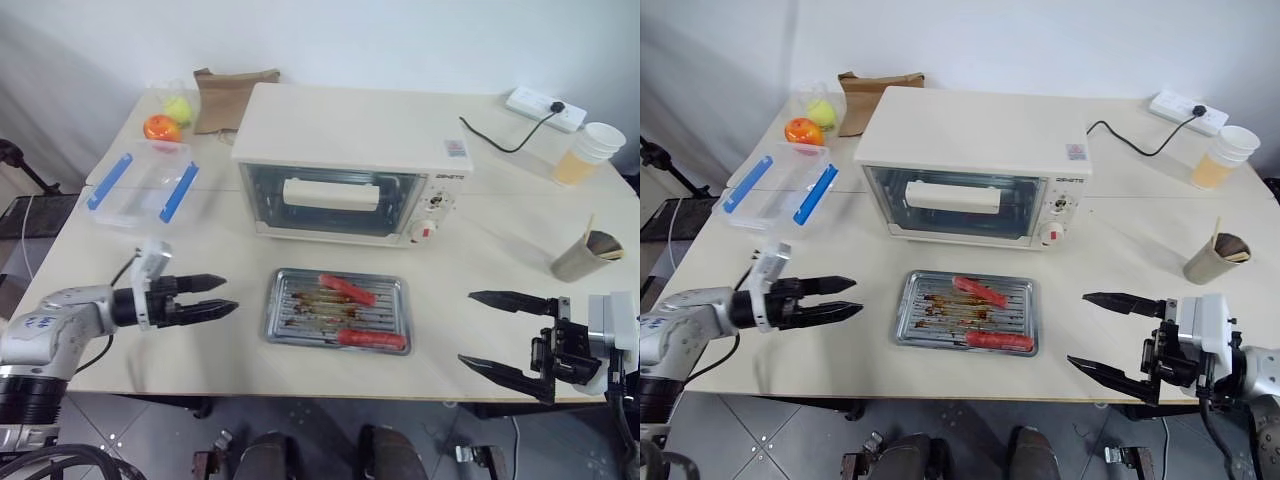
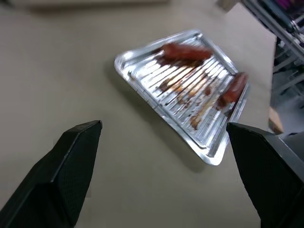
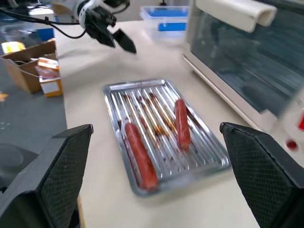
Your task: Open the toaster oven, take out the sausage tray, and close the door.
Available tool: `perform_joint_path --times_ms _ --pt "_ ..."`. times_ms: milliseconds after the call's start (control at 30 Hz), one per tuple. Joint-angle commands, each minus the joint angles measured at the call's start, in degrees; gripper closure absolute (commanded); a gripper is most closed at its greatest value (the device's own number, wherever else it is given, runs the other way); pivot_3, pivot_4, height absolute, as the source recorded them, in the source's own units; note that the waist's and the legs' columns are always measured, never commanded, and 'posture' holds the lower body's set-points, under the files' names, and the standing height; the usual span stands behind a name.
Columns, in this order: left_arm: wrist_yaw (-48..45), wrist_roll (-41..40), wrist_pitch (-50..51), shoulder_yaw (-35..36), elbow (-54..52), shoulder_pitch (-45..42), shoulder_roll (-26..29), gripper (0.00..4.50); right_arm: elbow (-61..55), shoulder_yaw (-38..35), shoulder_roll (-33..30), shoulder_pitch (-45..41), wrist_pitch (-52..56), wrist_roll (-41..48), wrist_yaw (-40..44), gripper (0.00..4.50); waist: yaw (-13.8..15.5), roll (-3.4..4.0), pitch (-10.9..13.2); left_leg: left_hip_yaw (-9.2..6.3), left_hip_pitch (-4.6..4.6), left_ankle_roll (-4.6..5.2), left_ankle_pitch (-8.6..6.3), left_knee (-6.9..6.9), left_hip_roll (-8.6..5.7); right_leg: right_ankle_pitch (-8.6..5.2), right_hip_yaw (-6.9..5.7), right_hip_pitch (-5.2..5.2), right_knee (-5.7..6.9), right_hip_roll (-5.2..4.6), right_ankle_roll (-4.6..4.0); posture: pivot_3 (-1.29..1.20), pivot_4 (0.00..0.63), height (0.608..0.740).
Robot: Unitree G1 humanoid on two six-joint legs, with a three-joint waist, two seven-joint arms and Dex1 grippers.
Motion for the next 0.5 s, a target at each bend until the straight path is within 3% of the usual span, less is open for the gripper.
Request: perform_joint_path --times_ms 33,233,500 --pt "-5.57 1.75 -11.04 6.93 -0.2 4.32 1.21 0.03 0.77 0.97 -0.75 -2.1 0.63 2.06 1.22 0.0 -0.11 -0.03 0.02 0.0 -0.01 0.03 -0.02 -0.05 -0.01 0.01 -0.06 0.0 -0.08 -0.01 0.01 0.0 0.15 0.74" --pt "-7.47 2.71 -21.26 16.44 -0.04 11.77 0.37 0.03 1.57 3.54 -0.48 -5.8 0.94 2.63 2.73 0.0 -0.25 -0.04 0.03 -0.02 -0.05 0.12 -0.1 -0.09 0.05 0.04 -0.75 0.03 0.13 0.01 0.07 0.0 0.15 0.74" --pt "-2.78 3.53 -25.26 17.99 -4.91 14.5 -3.69 0.03 5.26 5.11 0.34 -6.34 -1.91 -0.03 5.02 0.0 0.06 -0.15 0.09 -0.05 -0.04 0.26 -0.18 -0.02 0.03 0.09 -1.06 0.29 -0.08 0.01 0.17 0.0 0.15 0.74"
